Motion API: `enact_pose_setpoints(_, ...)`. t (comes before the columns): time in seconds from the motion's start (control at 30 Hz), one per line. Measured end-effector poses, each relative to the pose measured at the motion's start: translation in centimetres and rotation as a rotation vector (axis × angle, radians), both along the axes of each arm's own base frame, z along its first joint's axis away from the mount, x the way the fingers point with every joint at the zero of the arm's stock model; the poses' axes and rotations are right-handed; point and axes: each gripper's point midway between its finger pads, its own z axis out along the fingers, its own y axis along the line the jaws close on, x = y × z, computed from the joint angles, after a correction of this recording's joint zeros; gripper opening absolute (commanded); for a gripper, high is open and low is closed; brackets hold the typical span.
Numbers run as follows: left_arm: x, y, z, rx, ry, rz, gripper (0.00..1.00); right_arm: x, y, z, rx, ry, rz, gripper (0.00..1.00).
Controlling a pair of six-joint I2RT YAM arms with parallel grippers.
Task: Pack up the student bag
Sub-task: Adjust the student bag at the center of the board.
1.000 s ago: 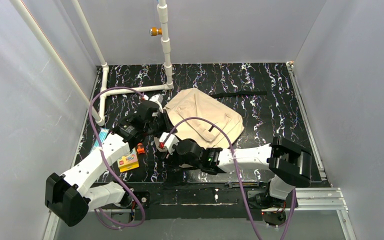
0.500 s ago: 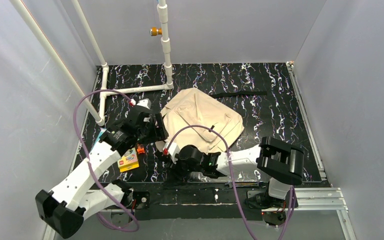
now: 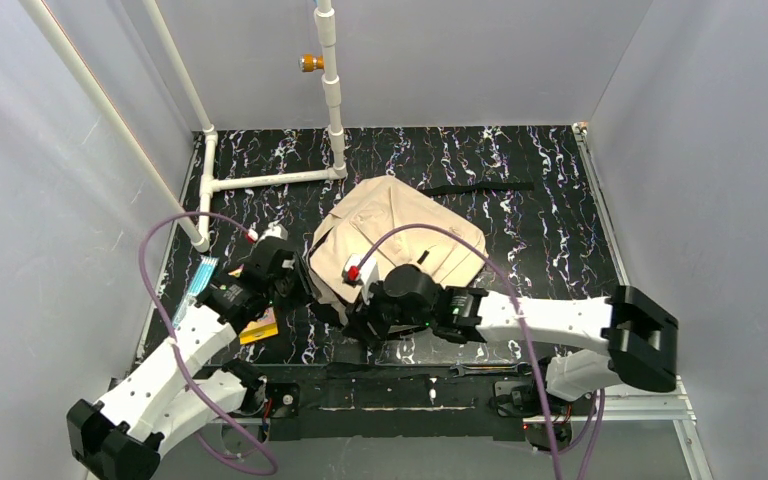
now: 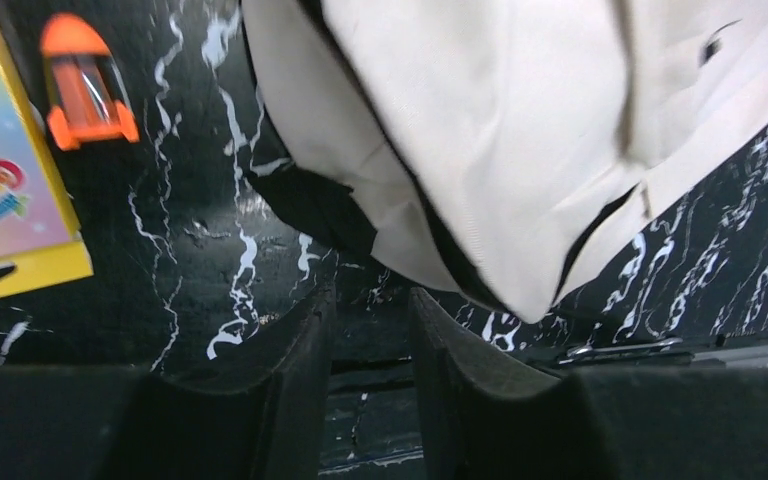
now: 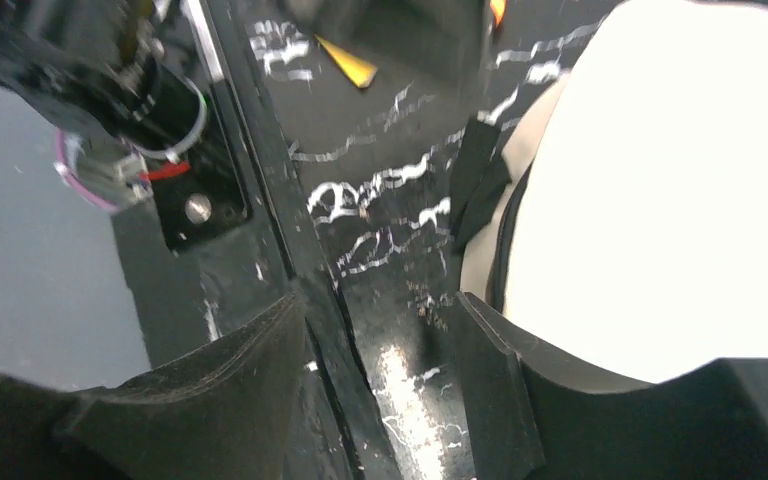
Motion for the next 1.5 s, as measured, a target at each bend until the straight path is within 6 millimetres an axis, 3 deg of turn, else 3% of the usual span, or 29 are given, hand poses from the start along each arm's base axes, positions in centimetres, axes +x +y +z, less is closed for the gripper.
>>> enact_pose_setpoints(0.07, -0.6, -0.4, -2.2, -0.026, 0.051, 0.013, 0.28, 0.4, 0.0, 2.6, 0.049, -0.019, -0.018, 0.64)
enact_pose_setpoints(0.17, -1.1, -1.1, -3.8, -0.055, 0.111, 0.023, 0.29, 1.2, -0.4, 4.6, 0.087, -0.037, -0.056, 0.64)
enact_pose_setpoints(0.33, 0.0, -3.2, -3.8, -0.135, 0.122, 0.013, 0.45, 4.0, -1.9, 4.1, 0.056, -0.037, -0.164, 0.61)
enact_pose_setpoints(0.4, 0.4, -4.0, -3.8, -0.169, 0.118, 0.008, 0.47, 5.2, -2.5, 3.7, 0.046, -0.03, -0.206, 0.59)
enact_pose_setpoints(0.5, 0.5, -4.8, -4.7, -0.204, 0.134, 0.006, 0.34, 6.4, -3.0, 2.8, 0.022, -0.023, -0.247, 0.58)
enact_pose_setpoints(0.63, 0.6, -5.4, -5.8, -0.207, 0.176, -0.001, 0.35, 6.3, -3.3, 1.2, -0.024, -0.013, -0.245, 0.59)
enact_pose_setpoints(0.77, 0.9, -5.8, -6.1, -0.214, 0.181, -0.006, 0.32, 6.3, -3.3, 1.0, -0.026, -0.014, -0.238, 0.59)
enact_pose_setpoints(0.83, 1.1, -5.9, -6.3, -0.214, 0.182, -0.011, 0.23, 6.4, -3.1, 0.8, -0.024, -0.016, -0.238, 0.58)
enact_pose_setpoints(0.93, 1.0, -6.0, -7.3, -0.188, 0.206, -0.031, 0.0, 6.7, -2.5, -0.4, -0.033, -0.01, -0.245, 0.57)
enact_pose_setpoints(1.07, 0.3, -5.5, -8.6, -0.125, 0.253, -0.075, 0.0, 7.0, -2.1, -1.8, -0.036, 0.03, -0.285, 0.6)
enact_pose_setpoints(1.2, 0.3, -5.4, -7.3, -0.101, 0.25, -0.108, 0.0, 7.7, -2.5, -2.1, 0.009, 0.109, -0.36, 0.64)
enact_pose_setpoints(1.37, -0.2, -5.5, -6.0, -0.13, 0.24, -0.092, 0.0, 11.0, -4.9, -2.6, 0.03, 0.174, -0.479, 0.64)
enact_pose_setpoints(1.5, -1.2, -5.0, -6.4, -0.157, 0.262, -0.045, 0.0, 13.1, -6.1, -3.3, 0.032, 0.205, -0.531, 0.62)
